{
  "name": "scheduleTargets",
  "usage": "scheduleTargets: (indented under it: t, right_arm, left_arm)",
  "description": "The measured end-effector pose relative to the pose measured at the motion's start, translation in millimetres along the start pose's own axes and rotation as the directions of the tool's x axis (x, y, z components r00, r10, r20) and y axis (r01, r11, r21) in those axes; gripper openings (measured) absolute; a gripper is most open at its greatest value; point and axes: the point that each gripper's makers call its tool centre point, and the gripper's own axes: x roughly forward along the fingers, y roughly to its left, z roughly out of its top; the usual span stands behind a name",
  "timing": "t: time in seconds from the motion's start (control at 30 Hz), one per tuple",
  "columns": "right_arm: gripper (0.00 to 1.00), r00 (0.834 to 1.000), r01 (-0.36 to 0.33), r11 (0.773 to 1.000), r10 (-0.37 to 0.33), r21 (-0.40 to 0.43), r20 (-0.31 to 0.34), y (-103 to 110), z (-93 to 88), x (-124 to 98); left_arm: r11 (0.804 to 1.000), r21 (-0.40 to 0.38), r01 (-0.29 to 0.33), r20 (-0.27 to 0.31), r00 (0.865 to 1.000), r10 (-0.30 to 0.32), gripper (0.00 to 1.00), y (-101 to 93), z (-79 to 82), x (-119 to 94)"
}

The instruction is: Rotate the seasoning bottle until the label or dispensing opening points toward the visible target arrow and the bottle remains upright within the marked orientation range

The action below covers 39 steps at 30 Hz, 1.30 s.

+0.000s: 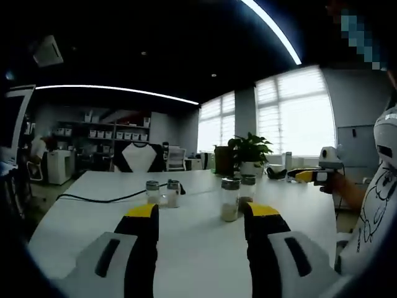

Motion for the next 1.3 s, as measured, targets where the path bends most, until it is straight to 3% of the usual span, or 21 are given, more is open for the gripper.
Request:
scheduleTargets:
  t: [0.13,0.27,0.47,0.57,0.67,0.77,0.87,0.93,1.1,1.27,1.3]
  right_arm:
    - [0.33,0.999,0.036,0.999,-0.036,-0.003,-0.018,-4.7,-4.4,-0.5]
    - [0.41,0.997,0.072,0.997,-0.072,-0.008,-0.015,-10.8,-4.5,-3.0]
    - [0.48,0.995,0.102,0.995,-0.102,0.018,-0.014,-20.5,-9.2,-7.5]
    - [0.51,0.992,0.123,0.992,-0.123,0.024,-0.007,-25.8,-11.5,-11.6]
    - [0.61,0.99,0.138,0.99,-0.138,0.031,-0.021,-31.0,-15.8,-13.2]
    - [0.68,0.987,0.157,0.987,-0.157,0.024,-0.02,-37.1,-18.1,-15.7]
    - [0.7,0.988,0.157,0.987,-0.156,0.042,-0.019,-40.2,-20.8,-17.0]
    - [0.67,0.99,0.139,0.989,-0.137,0.054,-0.03,-37.8,-24.2,-17.9]
    - [0.66,0.989,0.148,0.988,-0.147,0.049,-0.029,-39.0,-29.5,-27.3]
    - [0.56,0.986,0.163,0.984,-0.161,0.067,-0.029,-41.5,-34.2,-38.4]
    - [0.56,0.986,0.169,0.983,-0.168,0.076,-0.023,-42.2,-34.4,-41.0]
  left_arm:
    - [0.999,0.032,0.011,-0.005,1.0,-0.01,0.58,3.4,1.4,7.0]
    - [1.0,-0.016,0.014,-0.009,1.0,-0.014,0.59,10.3,0.7,16.0]
    - [0.999,0.025,0.032,-0.008,0.999,-0.032,0.64,12.0,1.8,33.8]
    - [0.998,0.045,0.038,-0.018,0.999,-0.038,0.72,12.1,3.2,42.6]
    - [0.997,0.066,0.032,-0.044,0.999,-0.029,0.86,14.9,2.7,52.5]
    - [0.994,0.099,0.056,-0.068,0.996,-0.05,0.93,14.3,2.9,64.1]
    - [0.989,0.123,0.079,-0.108,0.992,-0.066,0.96,15.8,-0.4,78.1]
    - [0.987,0.13,0.089,-0.101,0.992,-0.076,0.99,16.0,1.6,89.3]
    - [0.979,0.139,0.15,-0.187,0.975,-0.123,1.0,16.2,-9.9,115.9]
    - [0.972,0.141,0.19,-0.237,0.959,-0.153,1.0,18.0,-11.3,135.7]
    - [0.964,0.13,0.23,-0.288,0.939,-0.186,1.0,14.9,-17.7,138.7]
